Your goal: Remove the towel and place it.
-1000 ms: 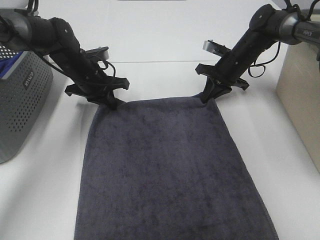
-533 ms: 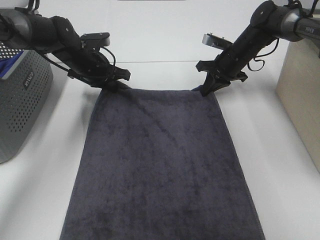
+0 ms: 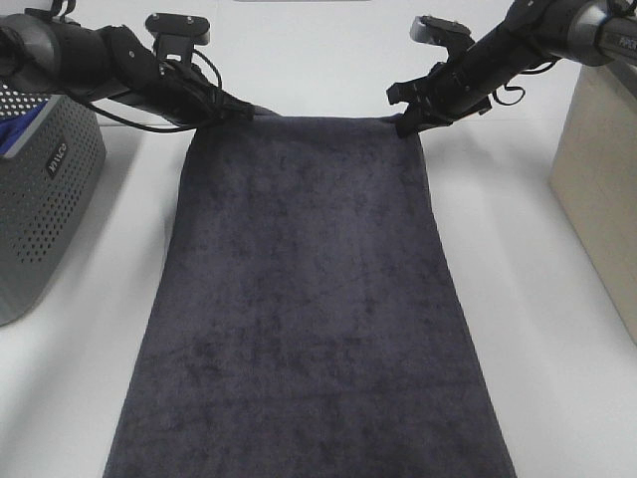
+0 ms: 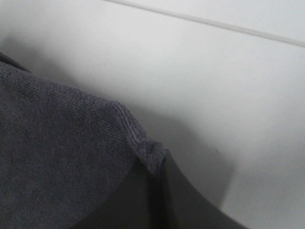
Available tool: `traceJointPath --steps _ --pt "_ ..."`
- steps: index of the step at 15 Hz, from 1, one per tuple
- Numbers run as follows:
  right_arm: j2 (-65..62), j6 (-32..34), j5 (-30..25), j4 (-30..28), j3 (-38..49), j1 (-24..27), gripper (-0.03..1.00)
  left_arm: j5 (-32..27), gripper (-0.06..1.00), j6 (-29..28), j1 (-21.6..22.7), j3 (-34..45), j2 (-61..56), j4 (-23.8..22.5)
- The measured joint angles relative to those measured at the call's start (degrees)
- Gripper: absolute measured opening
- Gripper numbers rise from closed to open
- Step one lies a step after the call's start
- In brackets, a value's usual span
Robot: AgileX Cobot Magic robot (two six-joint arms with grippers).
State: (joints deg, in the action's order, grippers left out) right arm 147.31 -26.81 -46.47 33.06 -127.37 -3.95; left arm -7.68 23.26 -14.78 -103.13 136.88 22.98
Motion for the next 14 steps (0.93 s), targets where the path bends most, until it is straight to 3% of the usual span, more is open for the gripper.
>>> traceJointPath --steps 4,10,11,14 --pt "0.0 -6.19 7.68 4.53 0.0 -0.29 0.01 7.05 0.01 2.23 0.0 0.0 0.0 -0.46" --pt "0.0 -13.75 13.35 6.65 0.0 -0.4 0.01 13.12 0.01 5.61 0.0 0.0 2.18 -1.55" --pt "0.0 -13.92 16.27 6.76 0.0 -0.46 0.01 15.3 0.01 5.73 -0.06 0.06 3.44 -2.52" --pt "0.17 -14.04 17.93 6.93 0.0 -0.46 0.01 19.48 0.01 5.73 -0.23 0.06 4.47 -2.75"
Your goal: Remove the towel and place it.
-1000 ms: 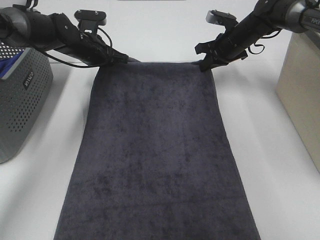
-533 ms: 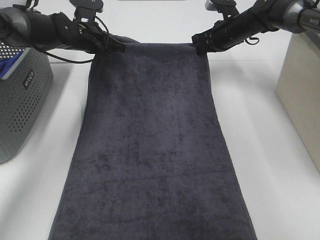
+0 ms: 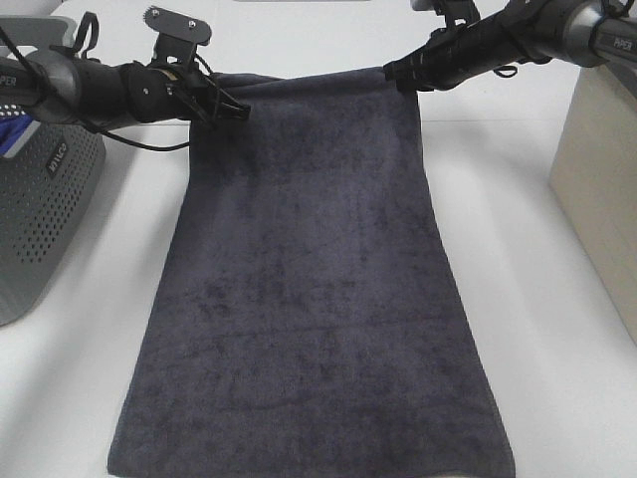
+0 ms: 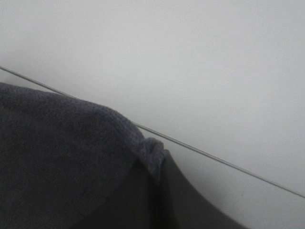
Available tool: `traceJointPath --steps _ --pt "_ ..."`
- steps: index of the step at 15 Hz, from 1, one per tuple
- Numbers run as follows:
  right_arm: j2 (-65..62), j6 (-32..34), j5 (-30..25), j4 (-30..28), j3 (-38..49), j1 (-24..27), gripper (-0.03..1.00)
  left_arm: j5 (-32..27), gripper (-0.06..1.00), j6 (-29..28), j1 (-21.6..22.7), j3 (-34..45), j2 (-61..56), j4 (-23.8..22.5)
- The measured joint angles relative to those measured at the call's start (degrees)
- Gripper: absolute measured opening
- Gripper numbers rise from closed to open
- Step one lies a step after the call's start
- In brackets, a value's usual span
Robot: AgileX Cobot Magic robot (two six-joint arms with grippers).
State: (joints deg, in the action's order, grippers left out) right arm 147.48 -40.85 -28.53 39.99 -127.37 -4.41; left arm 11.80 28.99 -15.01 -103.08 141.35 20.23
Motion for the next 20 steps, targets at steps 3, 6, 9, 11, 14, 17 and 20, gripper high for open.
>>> traceJointPath --steps 3,6,9,11,14,17,20 --pt "1.38 -0.06 0.69 0.46 0.0 0.0 0.01 2.06 0.01 -0.06 0.0 0.0 1.89 -0.86" --pt "3.09 -0.11 1.95 0.69 0.0 0.0 0.01 4.35 0.01 -0.17 0.0 0.0 3.38 -1.55" --pt "3.5 -1.83 2.41 1.55 0.0 0.0 0.12 4.7 0.02 -0.23 0.0 -1.09 5.56 -1.95" --pt "3.95 -3.09 2.75 2.64 0.0 0.0 0.28 4.7 0.09 -0.29 0.0 -2.52 6.53 -1.95" --pt "4.76 -4.24 5.73 2.98 0.0 0.0 0.55 4.7 0.5 -4.7 0.0 -6.07 8.37 -1.89" --pt "5.27 -4.24 5.5 2.98 0.0 0.06 0.57 4.07 0.65 -6.02 0.0 -6.13 9.11 -1.83" --pt "5.27 -4.24 2.75 2.92 0.0 0.06 0.57 3.61 0.66 -3.9 0.0 -6.13 8.37 -1.83"
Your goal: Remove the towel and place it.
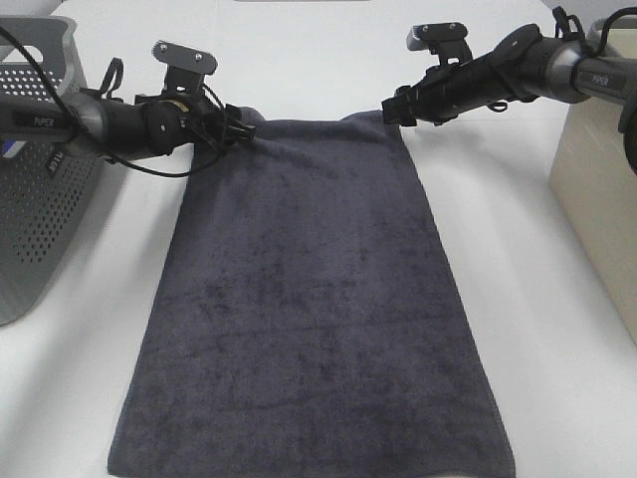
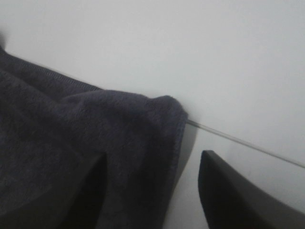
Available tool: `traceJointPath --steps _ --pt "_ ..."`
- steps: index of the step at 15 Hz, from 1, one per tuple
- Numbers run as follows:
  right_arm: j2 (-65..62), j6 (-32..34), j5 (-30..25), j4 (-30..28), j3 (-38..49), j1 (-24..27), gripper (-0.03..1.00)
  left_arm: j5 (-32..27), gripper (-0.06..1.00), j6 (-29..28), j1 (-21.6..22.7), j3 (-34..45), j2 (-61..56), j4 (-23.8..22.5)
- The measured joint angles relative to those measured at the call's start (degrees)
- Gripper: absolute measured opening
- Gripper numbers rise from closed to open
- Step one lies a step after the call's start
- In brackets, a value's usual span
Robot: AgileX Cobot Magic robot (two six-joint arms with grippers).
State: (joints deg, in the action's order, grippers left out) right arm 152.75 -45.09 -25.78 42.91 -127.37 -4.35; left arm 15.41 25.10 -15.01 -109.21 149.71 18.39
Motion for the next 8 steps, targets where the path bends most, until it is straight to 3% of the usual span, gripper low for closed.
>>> traceJointPath --steps 6,8 --pt "-4.13 -0.06 -3.09 -0.97 0.0 0.0 0.57 0.86 0.66 2.64 0.0 -1.43 -4.64 0.11" --pt "-6.3 0.0 -6.88 -1.15 0.0 0.0 0.57 -2.52 0.66 0.86 0.0 -2.52 -5.96 0.52"
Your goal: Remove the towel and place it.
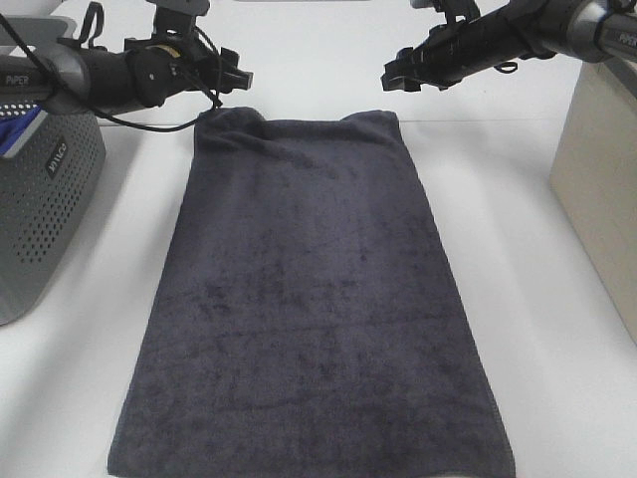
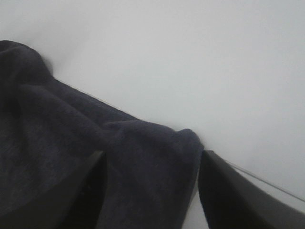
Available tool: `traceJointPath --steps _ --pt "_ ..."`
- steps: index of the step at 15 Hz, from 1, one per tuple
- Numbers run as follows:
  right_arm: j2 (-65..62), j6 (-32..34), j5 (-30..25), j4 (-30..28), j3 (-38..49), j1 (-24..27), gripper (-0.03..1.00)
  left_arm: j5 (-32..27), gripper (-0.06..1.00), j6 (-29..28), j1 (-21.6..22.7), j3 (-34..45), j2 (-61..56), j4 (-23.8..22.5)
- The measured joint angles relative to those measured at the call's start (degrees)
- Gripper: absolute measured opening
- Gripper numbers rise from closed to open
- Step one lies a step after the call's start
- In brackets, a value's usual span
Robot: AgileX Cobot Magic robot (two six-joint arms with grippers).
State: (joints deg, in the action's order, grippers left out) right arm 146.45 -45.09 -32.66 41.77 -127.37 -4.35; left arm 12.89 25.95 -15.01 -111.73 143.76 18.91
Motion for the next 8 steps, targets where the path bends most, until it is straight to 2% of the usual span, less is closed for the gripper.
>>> traceJointPath --steps 2,6,7,8 --pt "-1.83 4.3 -8.37 -4.18 0.0 0.0 0.57 -12.89 0.66 -1.78 0.0 -0.17 -3.78 0.06" --pt "-6.42 20.28 -26.7 -17.02 0.0 0.0 0.57 -41.94 0.66 -5.1 0.0 -0.29 -10.14 -0.06" --pt "-6.99 22.17 -29.28 -18.62 0.0 0.0 0.57 -45.32 0.66 -6.3 0.0 -0.29 -10.71 -0.23" --pt "-7.96 25.38 -33.52 -20.97 0.0 0.0 0.57 -51.57 0.66 -8.82 0.0 -0.29 -12.15 -0.52"
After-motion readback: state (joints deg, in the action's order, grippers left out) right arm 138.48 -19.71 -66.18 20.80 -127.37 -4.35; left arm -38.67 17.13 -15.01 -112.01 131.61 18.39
